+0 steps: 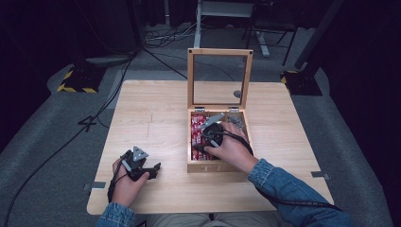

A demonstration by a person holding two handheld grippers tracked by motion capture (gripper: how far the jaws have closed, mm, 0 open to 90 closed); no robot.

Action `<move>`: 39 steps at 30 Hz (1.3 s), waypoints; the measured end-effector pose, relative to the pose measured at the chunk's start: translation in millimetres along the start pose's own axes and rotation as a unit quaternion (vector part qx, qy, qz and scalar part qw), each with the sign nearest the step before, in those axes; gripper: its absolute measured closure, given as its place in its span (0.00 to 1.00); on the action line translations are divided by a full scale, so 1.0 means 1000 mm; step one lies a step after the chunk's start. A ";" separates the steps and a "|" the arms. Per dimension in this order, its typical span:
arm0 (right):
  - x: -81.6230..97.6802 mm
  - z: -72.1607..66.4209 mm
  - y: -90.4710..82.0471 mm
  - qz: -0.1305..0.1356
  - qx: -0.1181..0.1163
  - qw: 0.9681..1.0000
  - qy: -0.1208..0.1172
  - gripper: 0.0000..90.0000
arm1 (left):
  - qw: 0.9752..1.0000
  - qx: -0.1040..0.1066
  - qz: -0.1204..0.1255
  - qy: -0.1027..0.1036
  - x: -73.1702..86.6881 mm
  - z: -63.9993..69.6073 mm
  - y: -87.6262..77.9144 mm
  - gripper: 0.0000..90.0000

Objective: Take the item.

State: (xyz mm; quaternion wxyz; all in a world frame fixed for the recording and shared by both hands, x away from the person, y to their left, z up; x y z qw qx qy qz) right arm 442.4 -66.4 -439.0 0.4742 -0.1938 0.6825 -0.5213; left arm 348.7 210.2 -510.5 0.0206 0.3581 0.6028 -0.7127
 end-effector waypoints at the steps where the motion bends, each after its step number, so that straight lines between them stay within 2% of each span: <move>1: 0.000 -0.001 0.000 0.000 -0.001 1.000 0.000 0.45 | 1.000 0.000 0.000 0.000 0.000 0.000 0.000 0.26; 3: 0.000 -0.001 0.001 -0.002 -0.001 1.000 -0.002 0.45 | 1.000 0.000 0.001 -0.001 0.000 0.000 0.000 0.26; 6: 0.001 -0.003 0.005 -0.011 -0.014 1.000 -0.005 0.47 | 1.000 0.000 0.000 0.000 0.000 0.000 0.000 0.26; 9: 0.002 -0.006 0.006 -0.014 -0.005 1.000 -0.011 0.54 | 1.000 0.000 0.000 0.000 0.000 0.000 0.000 0.26; 14: 0.003 -0.003 -0.001 -0.012 -0.018 1.000 0.017 0.76 | 1.000 0.000 0.000 0.000 0.000 0.000 0.000 0.26; 19: 0.003 -0.005 -0.006 0.008 -0.041 0.998 0.039 0.86 | 1.000 0.000 0.000 0.000 0.000 0.000 0.000 0.26; 24: -0.001 -0.007 -0.016 0.038 -0.046 0.997 0.043 0.88 | 1.000 0.000 0.000 0.000 0.000 0.000 0.000 0.26; 27: -0.002 -0.005 -0.023 0.055 -0.059 0.995 0.051 0.88 | 1.000 0.000 0.000 0.000 0.000 0.000 0.000 0.26; 39: -0.005 0.001 -0.051 0.097 -0.059 0.992 0.053 0.88 | 1.000 0.002 0.000 -0.001 -0.001 0.000 0.001 0.25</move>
Point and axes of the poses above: each handheld gripper's, and its own axes: y roughly forward along the jaws, x roughly out of its underside, z roughly to its right, the point moved 1 cm from there along y, roughly forward along the jaws, and after that the axes turned 12 degrees about -z, right-handed, at the moved point
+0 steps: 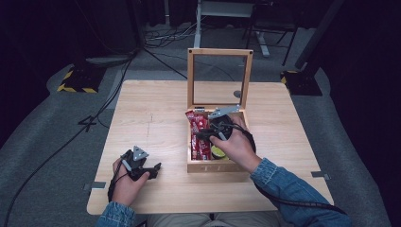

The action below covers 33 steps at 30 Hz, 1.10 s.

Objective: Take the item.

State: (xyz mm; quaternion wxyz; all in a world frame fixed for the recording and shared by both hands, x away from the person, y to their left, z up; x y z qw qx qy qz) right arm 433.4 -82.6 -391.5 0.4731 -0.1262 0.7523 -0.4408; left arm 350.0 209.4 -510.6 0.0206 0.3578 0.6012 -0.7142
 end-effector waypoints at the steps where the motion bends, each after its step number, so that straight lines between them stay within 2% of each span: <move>1: 0.000 0.000 -0.003 0.003 -0.004 1.000 0.002 0.88 | 1.000 0.000 -0.001 0.002 0.000 0.000 0.000 0.25; 7: -0.001 0.002 -0.019 0.020 -0.005 1.000 -0.001 0.88 | 1.000 0.003 -0.002 0.002 -0.002 -0.001 0.001 0.23; 11: 0.002 0.007 -0.031 0.031 0.003 1.000 -0.002 0.88 | 1.000 0.005 -0.005 0.004 -0.003 -0.002 0.002 0.20; 15: 0.006 0.013 -0.043 0.037 -0.007 0.999 0.008 0.88 | 1.000 0.005 -0.005 0.006 -0.004 -0.001 0.003 0.18; 24: 0.016 0.028 -0.070 0.056 0.017 0.998 0.012 0.88 | 1.000 0.007 -0.007 0.010 -0.004 -0.002 0.003 0.16; 33: 0.032 0.043 -0.093 0.060 0.038 0.997 0.028 0.88 | 1.000 0.012 -0.007 0.017 -0.005 -0.006 0.004 0.16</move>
Point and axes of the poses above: each handheld gripper's, and its own axes: y roughly forward along the jaws, x roughly out of its underside, z roughly to its right, the point moved 1 cm from there along y, roughly forward along the jaws, and after that the axes turned 12 degrees about -z, right-handed, at the moved point
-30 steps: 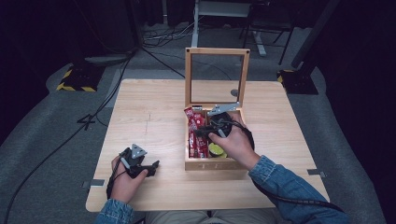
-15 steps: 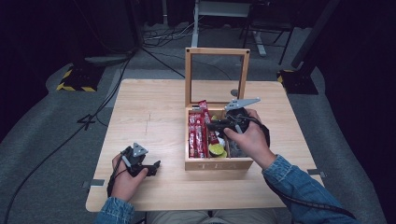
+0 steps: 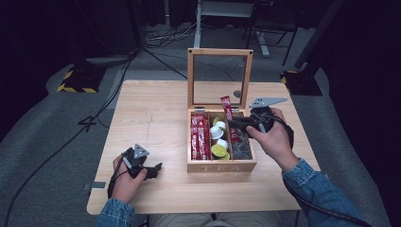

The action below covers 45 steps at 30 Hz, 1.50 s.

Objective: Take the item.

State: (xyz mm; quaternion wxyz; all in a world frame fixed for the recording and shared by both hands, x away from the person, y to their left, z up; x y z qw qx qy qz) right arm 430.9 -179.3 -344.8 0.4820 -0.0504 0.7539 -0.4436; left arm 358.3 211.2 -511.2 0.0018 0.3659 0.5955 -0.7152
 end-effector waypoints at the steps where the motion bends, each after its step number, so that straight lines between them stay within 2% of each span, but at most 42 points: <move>1: 0.002 0.003 -0.003 0.000 0.004 1.000 0.000 0.88 | 1.000 0.000 0.000 0.000 0.000 0.000 0.000 0.16; 13: 0.023 0.031 -0.032 0.007 0.046 0.999 0.021 0.87 | 1.000 -0.002 -0.001 0.001 0.000 0.000 0.000 0.16; 21: 0.041 0.051 -0.047 0.015 0.064 0.997 0.039 0.87 | 1.000 -0.002 0.000 0.000 0.000 0.000 0.000 0.16; 31: 0.071 0.080 -0.066 0.032 0.097 0.992 0.074 0.87 | 1.000 -0.003 0.000 -0.001 0.000 0.000 0.000 0.16; 40: 0.103 0.105 -0.070 0.039 0.125 0.985 0.109 0.87 | 1.000 -0.003 0.001 -0.002 0.000 0.001 0.000 0.16; 45: 0.124 0.117 -0.065 0.039 0.137 0.982 0.127 0.88 | 1.000 -0.003 0.001 -0.001 0.000 0.000 0.000 0.16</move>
Point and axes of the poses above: each handheld gripper's, and its own axes: y roughly forward along the jaws, x roughly out of its underside, z roughly to its right, the point moved 1 cm from there along y, roughly forward along the jaws, and after that the axes turned 12 degrees about -z, right-handed, at the moved point
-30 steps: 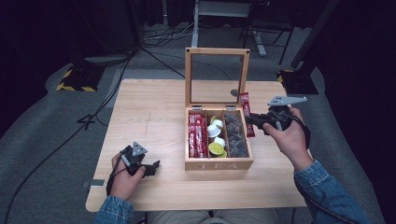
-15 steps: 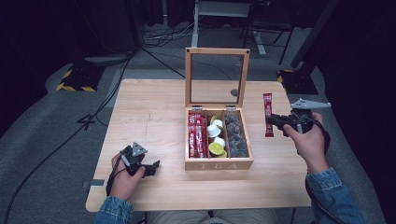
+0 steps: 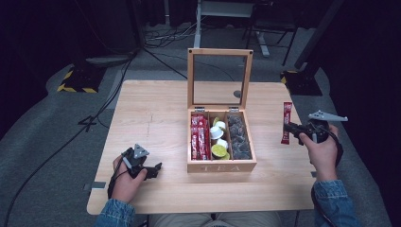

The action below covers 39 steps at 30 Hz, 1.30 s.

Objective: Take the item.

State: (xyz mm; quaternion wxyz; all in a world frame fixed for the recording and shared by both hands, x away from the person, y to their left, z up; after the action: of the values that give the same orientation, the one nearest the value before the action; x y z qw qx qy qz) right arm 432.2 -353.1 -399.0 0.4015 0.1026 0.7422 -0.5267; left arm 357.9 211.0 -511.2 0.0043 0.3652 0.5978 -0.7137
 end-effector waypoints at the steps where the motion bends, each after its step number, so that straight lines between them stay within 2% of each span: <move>1: 0.003 0.002 0.003 -0.007 0.002 1.000 0.002 0.88 | 1.000 0.001 0.000 -0.001 0.000 0.000 0.000 0.16; 10: 0.023 0.017 0.018 -0.046 0.015 0.999 0.022 0.87 | 1.000 0.002 0.001 0.000 -0.001 0.000 0.001 0.15; 20: 0.036 0.024 0.028 -0.076 0.012 0.996 0.048 0.87 | 1.000 0.003 -0.002 -0.001 -0.002 -0.001 0.002 0.14; 22: 0.038 0.024 0.031 -0.086 0.010 0.995 0.053 0.87 | 1.000 0.003 -0.002 -0.001 -0.002 -0.001 0.002 0.14; 26: 0.043 0.024 0.039 -0.106 -0.010 0.992 0.070 0.86 | 1.000 0.003 -0.001 -0.001 -0.002 -0.001 0.002 0.14; 33: 0.049 0.022 0.052 -0.133 -0.013 0.988 0.083 0.87 | 1.000 0.003 -0.001 -0.002 -0.002 0.000 0.002 0.14; 39: 0.053 0.021 0.061 -0.154 -0.006 0.984 0.086 0.87 | 1.000 0.002 -0.002 -0.002 -0.002 0.000 0.002 0.14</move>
State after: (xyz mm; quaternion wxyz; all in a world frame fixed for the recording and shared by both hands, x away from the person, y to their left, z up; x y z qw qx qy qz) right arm 442.3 -359.7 -481.6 0.2509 0.0291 0.7840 -0.5671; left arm 360.2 210.0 -511.5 0.0031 0.3627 0.5969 -0.7156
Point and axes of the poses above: each handheld gripper's, and its own axes: y roughly forward along the jaws, x roughly out of its underside, z roughly to its right, the point moved 1 cm from there along y, roughly forward along the jaws, and after that the axes turned 12 degrees about -z, right-handed, at the moved point
